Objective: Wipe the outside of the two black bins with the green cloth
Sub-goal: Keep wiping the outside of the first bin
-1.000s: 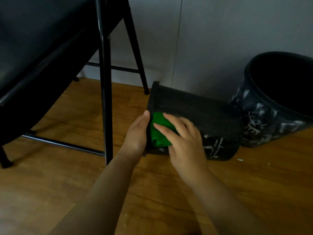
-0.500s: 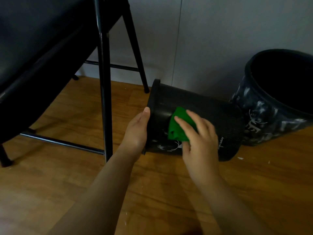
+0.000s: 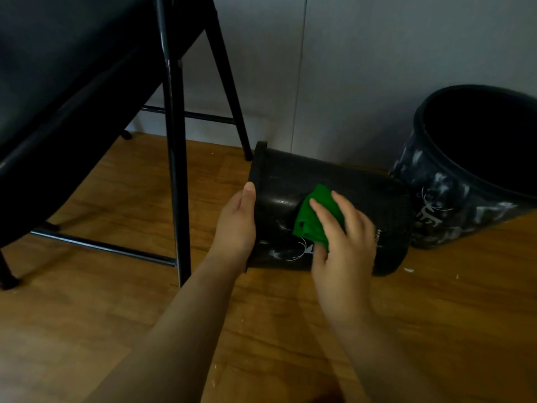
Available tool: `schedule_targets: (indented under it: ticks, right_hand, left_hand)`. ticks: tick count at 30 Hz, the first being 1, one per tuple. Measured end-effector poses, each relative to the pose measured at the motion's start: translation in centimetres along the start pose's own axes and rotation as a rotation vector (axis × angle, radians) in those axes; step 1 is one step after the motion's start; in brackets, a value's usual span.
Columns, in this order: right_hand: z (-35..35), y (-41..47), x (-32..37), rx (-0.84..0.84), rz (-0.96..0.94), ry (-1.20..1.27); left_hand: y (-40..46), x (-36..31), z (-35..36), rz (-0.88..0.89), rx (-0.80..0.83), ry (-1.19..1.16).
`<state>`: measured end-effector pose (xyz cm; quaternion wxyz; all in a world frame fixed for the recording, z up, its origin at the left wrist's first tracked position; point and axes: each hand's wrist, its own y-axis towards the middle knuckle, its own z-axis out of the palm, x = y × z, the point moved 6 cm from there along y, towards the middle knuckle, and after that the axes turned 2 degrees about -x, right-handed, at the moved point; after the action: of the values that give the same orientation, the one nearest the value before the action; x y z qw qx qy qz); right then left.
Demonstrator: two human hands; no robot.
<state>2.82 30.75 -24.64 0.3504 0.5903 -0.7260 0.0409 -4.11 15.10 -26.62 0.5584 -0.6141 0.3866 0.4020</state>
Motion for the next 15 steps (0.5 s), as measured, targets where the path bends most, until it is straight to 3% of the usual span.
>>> schedule_targets:
  ticks: [5,11,15]
  right_hand:
    - [1.2,-0.5,1.9,0.151,-0.270,-0.004]
    - [-0.6,0.2,-2.2,-0.014,0.091,0.043]
    - [0.3,-0.2,-0.4,0.076,-0.109,0.005]
  left_hand:
    - [-0.1,0.0,-0.1,-0.001,-0.004,0.005]
    - [-0.2,-0.1,0.1,-0.011,-0.001,-0.007]
    - [-0.1,-0.1,0.1,-0.014,-0.005,0.008]
